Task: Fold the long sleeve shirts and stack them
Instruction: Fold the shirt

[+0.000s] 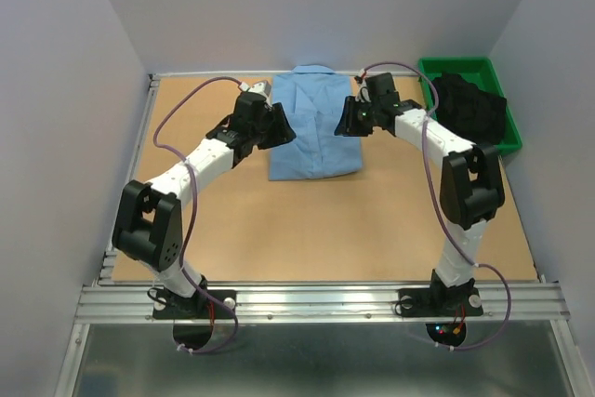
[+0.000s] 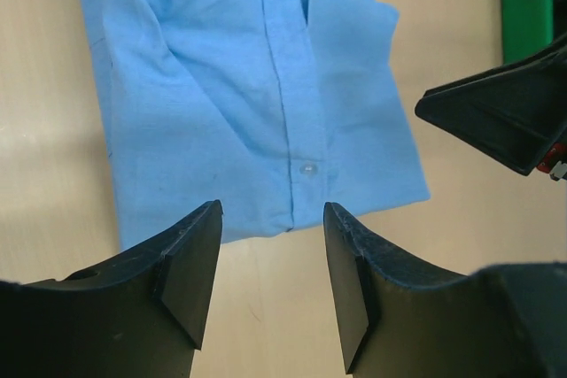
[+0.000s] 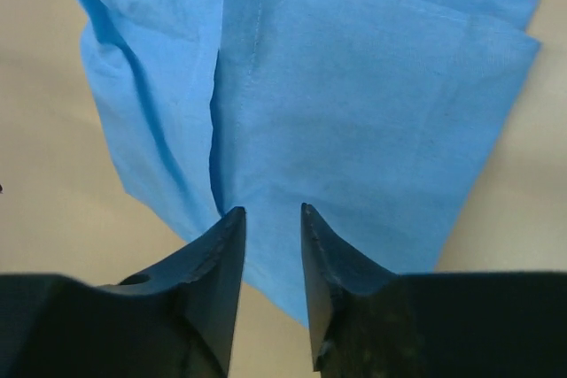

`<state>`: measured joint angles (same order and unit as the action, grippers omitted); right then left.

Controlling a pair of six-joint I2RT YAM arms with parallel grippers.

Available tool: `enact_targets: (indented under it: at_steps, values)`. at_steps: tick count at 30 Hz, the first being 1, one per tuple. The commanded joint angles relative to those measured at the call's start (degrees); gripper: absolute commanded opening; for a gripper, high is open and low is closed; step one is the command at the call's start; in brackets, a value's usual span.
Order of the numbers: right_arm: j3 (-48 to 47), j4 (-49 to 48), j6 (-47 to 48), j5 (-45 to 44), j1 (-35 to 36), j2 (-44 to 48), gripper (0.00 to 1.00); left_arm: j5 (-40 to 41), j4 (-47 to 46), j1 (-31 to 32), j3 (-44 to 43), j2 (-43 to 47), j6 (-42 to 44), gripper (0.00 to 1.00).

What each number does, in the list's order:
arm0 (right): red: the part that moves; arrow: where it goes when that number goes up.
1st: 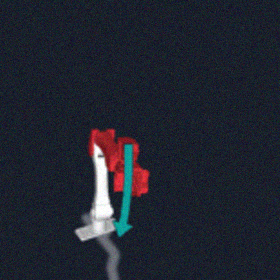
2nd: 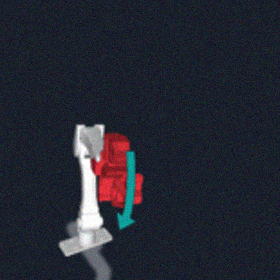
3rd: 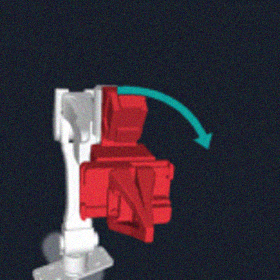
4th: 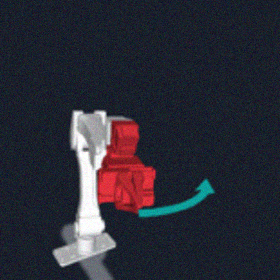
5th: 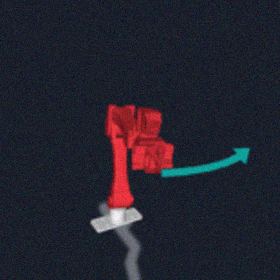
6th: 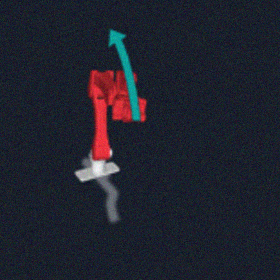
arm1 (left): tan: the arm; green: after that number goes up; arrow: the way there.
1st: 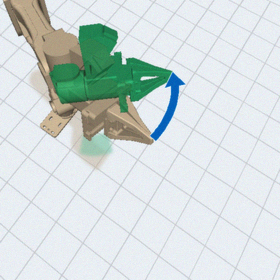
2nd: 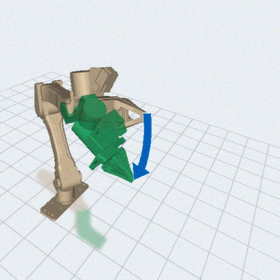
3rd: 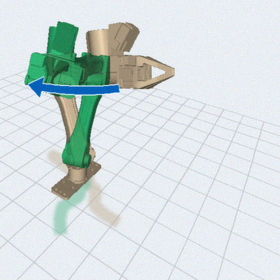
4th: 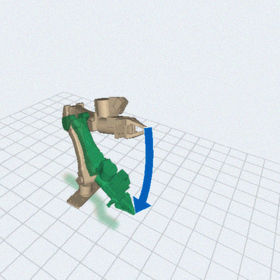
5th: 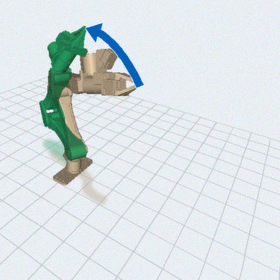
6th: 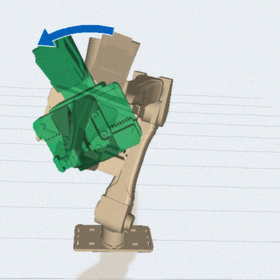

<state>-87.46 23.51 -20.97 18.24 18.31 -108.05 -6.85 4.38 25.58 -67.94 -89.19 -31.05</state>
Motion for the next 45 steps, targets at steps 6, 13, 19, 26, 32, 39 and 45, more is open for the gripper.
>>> enact_targets:
  at_steps: [6, 13, 19, 26, 32, 39, 45]
  values:
    - [-6.4, -9.71, -3.19, 0.91, 2.52, -9.71, 0.3, -3.43, -6.14, 2.1, -0.96, -5.64, 5.3, 0.6]
    - [-13.52, -11.64, -2.68, 5.21, 2.52, -18.76, 0.3, -2.99, -8.95, 2.72, 0.97, -8.19, 7.93, 0.6]
    - [-18.44, -11.73, -2.75, 5.07, 2.26, -24.04, 0.29, -2.29, -10.36, 3.33, 3.86, -7.93, 8.55, 0.6]
    - [-20.9, -12.08, -5.75, 6.19, -0.2, -28.09, 0.29, -1.76, -10.18, 3.33, 7.12, -7.41, 8.28, 0.6]
    - [-25.65, -13.57, -7.85, 11.46, -0.2, -31.69, 0.3, -0.97, -9.74, 3.33, 8.7, -5.3, 9.6, 0.6]
    - [-27.94, -14.89, -8.38, 17.44, -0.2, -32.66, 0.31, 0.7, -9.92, 3.33, 11.16, -2.57, 9.87, 0.6]
    - [-26.71, -15.68, -10.67, 22.98, -0.2, -31.18, 0.33, 1.32, -10.27, 3.33, 12.48, -1.25, 9.43, 0.6]
